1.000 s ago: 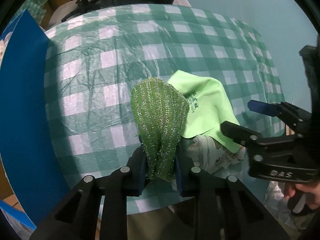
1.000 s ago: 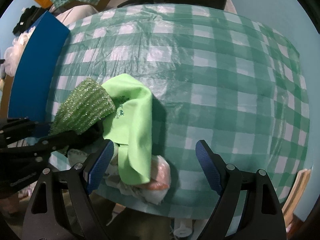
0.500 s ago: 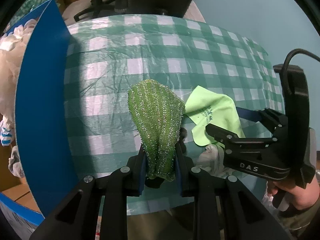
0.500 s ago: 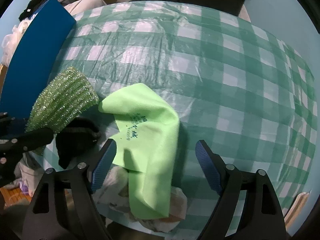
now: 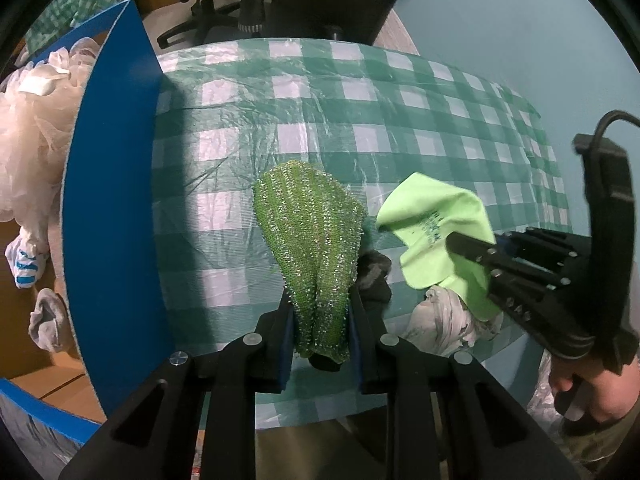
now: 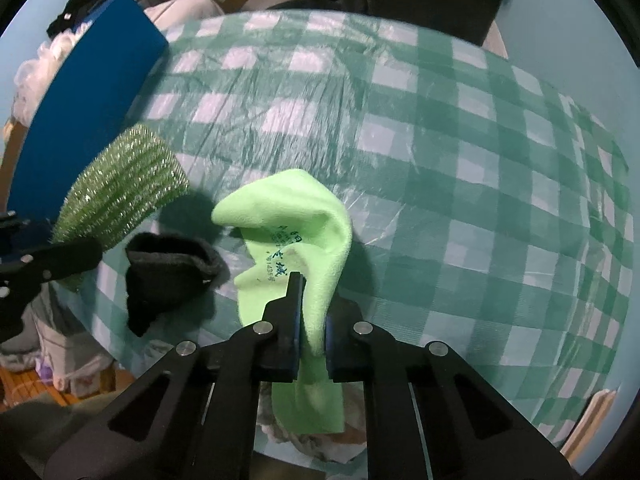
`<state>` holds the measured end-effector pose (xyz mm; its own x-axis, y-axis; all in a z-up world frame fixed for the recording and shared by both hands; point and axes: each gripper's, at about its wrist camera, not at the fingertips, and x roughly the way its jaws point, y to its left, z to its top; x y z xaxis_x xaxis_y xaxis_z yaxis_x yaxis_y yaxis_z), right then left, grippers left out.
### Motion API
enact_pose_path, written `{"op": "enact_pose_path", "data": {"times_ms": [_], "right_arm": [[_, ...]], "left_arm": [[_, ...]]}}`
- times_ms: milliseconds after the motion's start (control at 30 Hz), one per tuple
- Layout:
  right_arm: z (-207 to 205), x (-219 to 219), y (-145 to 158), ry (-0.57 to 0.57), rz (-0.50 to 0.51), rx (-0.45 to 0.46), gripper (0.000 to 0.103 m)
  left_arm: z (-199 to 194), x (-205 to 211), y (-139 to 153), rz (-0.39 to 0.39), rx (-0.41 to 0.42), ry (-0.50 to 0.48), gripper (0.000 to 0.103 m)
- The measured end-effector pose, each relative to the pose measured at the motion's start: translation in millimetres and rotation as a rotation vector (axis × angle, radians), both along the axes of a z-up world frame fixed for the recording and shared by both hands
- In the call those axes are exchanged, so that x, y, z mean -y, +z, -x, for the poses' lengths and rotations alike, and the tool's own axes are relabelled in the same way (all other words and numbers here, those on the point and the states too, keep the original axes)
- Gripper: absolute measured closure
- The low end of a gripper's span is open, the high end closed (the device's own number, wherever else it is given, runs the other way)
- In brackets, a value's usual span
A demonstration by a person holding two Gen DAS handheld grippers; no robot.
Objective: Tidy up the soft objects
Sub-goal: 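Grasp the green scrubber with the left tool while the right tool grasps the lime cloth, then lift the green scrubber and lime cloth and carry both over the box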
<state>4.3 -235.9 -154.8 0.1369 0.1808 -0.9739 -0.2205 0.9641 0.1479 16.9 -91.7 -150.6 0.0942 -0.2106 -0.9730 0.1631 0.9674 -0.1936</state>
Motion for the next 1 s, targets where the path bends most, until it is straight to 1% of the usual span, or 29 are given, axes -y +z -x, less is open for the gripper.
{"op": "enact_pose_path", "data": {"times_ms": [133, 200, 633, 833, 1000], "right_arm": [[1.3, 2.8, 11.4, -0.009, -0.011, 0.026, 0.095], [-0.3, 7.2, 22.6, -0.01, -0.019, 0.037, 0.096], [4.3, 16.1, 72.0, -0.013, -0.053, 0.113, 0.097], [2.7, 10.1, 87.8, -0.013, -0.063, 0.132, 0.097], [1.4, 2.8, 102.1, -0.004, -0.067, 0.15, 0.097]], "left_arm": [[1.3, -2.7, 6.6, -0.005, 0.021, -0.007, 0.082], [2.1, -4.8, 11.3, -0.005, 0.031, -0.007, 0.082], [1.9, -18.8, 49.1, 0.006, 0.11, 0.019, 0.082], [2.7, -25.9, 63.7, 0.017, 0.131, 0.033, 0.082], [5.8, -30.2, 75.3, -0.002, 0.164, 0.032, 0.082]]}}
